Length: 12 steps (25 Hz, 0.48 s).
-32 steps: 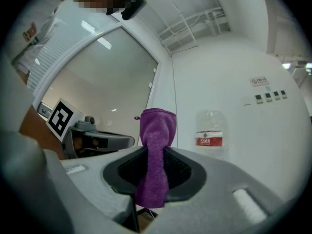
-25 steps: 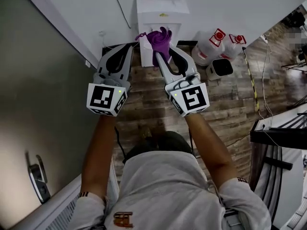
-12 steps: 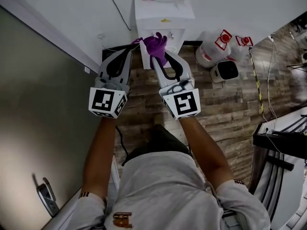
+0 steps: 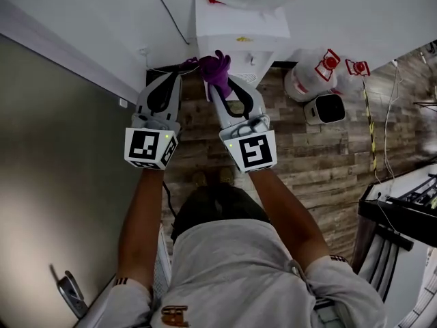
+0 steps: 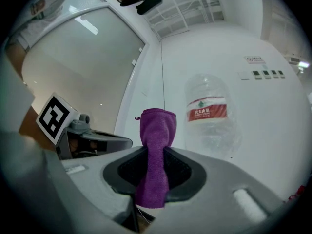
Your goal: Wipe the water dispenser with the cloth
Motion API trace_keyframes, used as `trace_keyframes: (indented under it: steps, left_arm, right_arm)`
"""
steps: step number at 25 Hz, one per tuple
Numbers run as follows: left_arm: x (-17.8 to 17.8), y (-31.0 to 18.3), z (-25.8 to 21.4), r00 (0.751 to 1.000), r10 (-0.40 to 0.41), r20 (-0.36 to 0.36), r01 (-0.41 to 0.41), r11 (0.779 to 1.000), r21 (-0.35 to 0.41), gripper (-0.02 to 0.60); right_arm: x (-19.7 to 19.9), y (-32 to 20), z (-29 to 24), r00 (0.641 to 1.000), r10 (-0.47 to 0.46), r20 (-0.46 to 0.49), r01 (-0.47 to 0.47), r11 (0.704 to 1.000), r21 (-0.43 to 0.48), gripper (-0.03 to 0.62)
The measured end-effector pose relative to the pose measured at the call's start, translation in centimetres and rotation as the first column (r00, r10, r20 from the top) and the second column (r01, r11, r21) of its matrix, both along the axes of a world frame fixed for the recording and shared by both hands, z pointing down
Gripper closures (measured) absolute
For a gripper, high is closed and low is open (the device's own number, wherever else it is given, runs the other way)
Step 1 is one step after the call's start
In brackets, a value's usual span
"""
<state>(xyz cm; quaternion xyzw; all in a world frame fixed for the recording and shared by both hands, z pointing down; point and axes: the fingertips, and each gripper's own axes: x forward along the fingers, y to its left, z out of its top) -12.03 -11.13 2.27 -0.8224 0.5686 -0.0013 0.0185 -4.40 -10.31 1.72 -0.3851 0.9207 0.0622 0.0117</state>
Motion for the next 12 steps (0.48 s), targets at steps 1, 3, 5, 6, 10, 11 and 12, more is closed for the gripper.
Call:
trace_keyframes:
  steps: [1, 3, 5, 6, 10, 11, 12]
  left_arm:
    - [-0.2, -0.5, 0.3, 1.0, 0.004, 0.003, -0.004, 1.0, -0.005, 0.583]
    - [-0.5, -1.5, 1.1, 1.0, 0.019, 0.011, -0.019, 1.0, -0.017, 0.583]
    - [-0.9, -2.4, 2.4, 0.999, 0.036, 0.02, -0.035, 0.999, -0.03, 0.583]
    - [-1.1, -2.9, 3.1, 0.999, 0.044, 0.024, -0.044, 0.998, -0.035, 0.583]
    - [-1.8, -5.0, 6.3, 0.997, 0.076, 0.032, -0.074, 0.996, -0.04, 0.583]
    - [-2.0, -5.6, 7.2, 0.997, 0.077, 0.033, -0.075, 0.996, -0.044, 0.583]
    - [-2.2, -6.1, 8.2, 0.997, 0.075, 0.034, -0.073, 0.996, -0.05, 0.583]
  right_arm:
    - [-0.3, -0.5, 0.3, 1.0, 0.003, 0.0, -0.003, 1.0, -0.007, 0.499]
    - [-1.0, -1.5, 0.9, 1.0, 0.011, -0.003, -0.011, 1.0, -0.014, 0.499]
    - [-1.7, -2.4, 1.9, 1.0, 0.021, -0.003, -0.021, 1.0, -0.018, 0.499]
    - [-2.0, -2.8, 2.6, 1.0, 0.027, -0.001, -0.027, 1.0, -0.017, 0.499]
    - [-2.9, -5.1, 5.7, 0.999, 0.047, 0.002, -0.047, 0.999, -0.002, 0.499]
    - [-3.2, -5.7, 6.3, 0.999, 0.053, 0.001, -0.053, 0.999, 0.001, 0.499]
    - [-3.4, -6.3, 6.9, 0.998, 0.06, -0.006, -0.06, 0.998, 0.002, 0.499]
